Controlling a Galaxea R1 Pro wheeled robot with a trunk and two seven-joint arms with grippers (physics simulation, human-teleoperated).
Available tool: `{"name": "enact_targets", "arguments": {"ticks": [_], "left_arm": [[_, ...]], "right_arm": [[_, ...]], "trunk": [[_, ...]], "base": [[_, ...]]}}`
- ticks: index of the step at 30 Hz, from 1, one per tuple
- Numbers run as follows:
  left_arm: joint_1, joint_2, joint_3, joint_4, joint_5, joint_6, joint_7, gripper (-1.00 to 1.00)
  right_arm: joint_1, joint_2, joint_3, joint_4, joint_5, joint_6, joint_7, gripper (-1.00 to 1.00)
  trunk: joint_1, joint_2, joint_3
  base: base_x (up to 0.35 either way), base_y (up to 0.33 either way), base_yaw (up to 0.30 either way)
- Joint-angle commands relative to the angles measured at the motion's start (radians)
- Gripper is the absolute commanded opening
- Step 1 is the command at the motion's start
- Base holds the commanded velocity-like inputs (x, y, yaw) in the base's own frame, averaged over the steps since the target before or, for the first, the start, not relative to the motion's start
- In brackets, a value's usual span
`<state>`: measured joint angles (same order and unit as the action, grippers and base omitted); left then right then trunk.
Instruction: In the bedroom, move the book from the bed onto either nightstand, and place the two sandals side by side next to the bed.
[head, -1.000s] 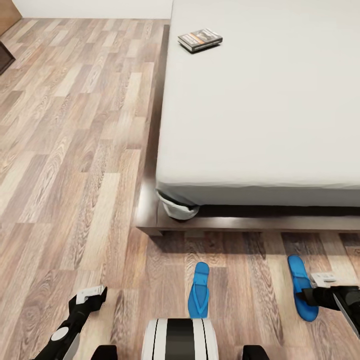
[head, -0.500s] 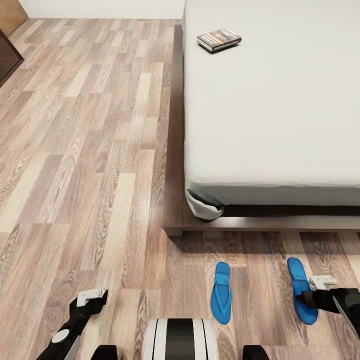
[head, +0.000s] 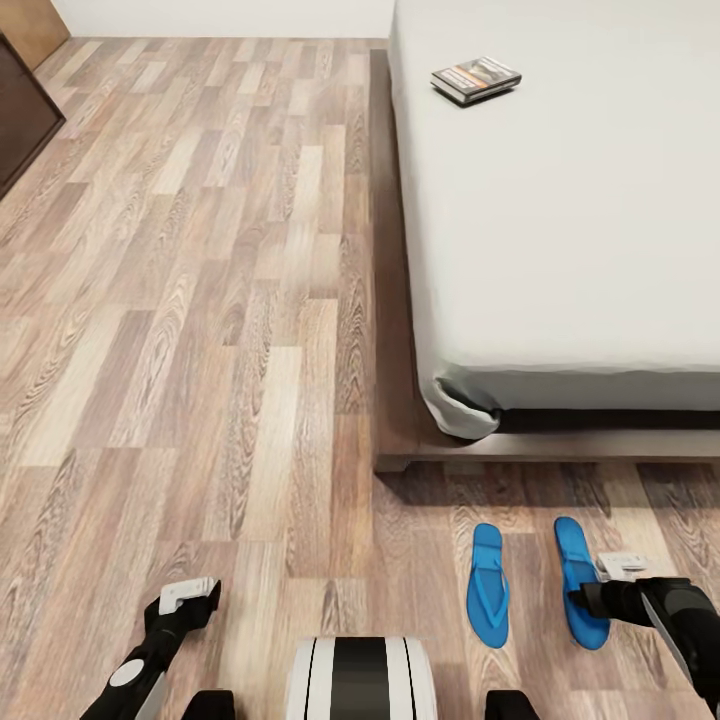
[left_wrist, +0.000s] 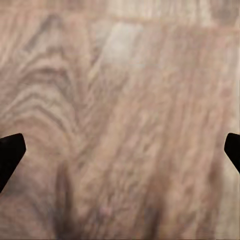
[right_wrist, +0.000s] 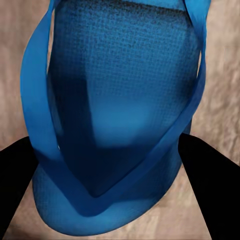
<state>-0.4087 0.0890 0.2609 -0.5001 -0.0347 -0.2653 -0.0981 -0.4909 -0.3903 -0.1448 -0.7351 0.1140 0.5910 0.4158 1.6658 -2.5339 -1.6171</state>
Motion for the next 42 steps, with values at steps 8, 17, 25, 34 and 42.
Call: {"name": "enact_targets", "arguments": {"ticks": [8,17,25,34,42], "left_arm": [[-0.001,-0.002,0.008,0.002,-0.004,-0.003,-0.009,1.0],[-0.001,-0.002,0.008,0.002,-0.004,-0.003,-0.009,1.0],[-0.001,-0.002,0.008,0.002,-0.004,-0.003,-0.009,1.0],[-0.001,-0.002,0.008,0.002,-0.004,-0.003,-0.009,1.0],[-0.001,-0.007,0.008,0.002,-0.004,-0.003,-0.009,1.0]], "right_arm": [[0.0,0.001,-0.004,-0.002,0.011,0.004,0.009,-1.0],[0.0,0.002,-0.004,0.0,0.01,0.004,0.006,-1.0],[0.0,0.001,-0.004,0.0,0.012,0.004,0.004,-1.0],[0.0,0.002,-0.004,0.0,0.011,0.004,-0.139,-1.0],[0.0,0.002,-0.004,0.0,0.01,0.004,-0.143,-1.0]], "trunk": [[0.0,0.0,0.0],[0.0,0.0,0.0],[0.0,0.0,0.0],[0.0,0.0,0.0],[0.0,0.0,0.0]], "base": [[0.0,0.285,0.0],[0.0,0.121,0.0],[0.0,0.001,0.0],[0.0,0.0,0.0],[0.0,0.0,0.0]]}}
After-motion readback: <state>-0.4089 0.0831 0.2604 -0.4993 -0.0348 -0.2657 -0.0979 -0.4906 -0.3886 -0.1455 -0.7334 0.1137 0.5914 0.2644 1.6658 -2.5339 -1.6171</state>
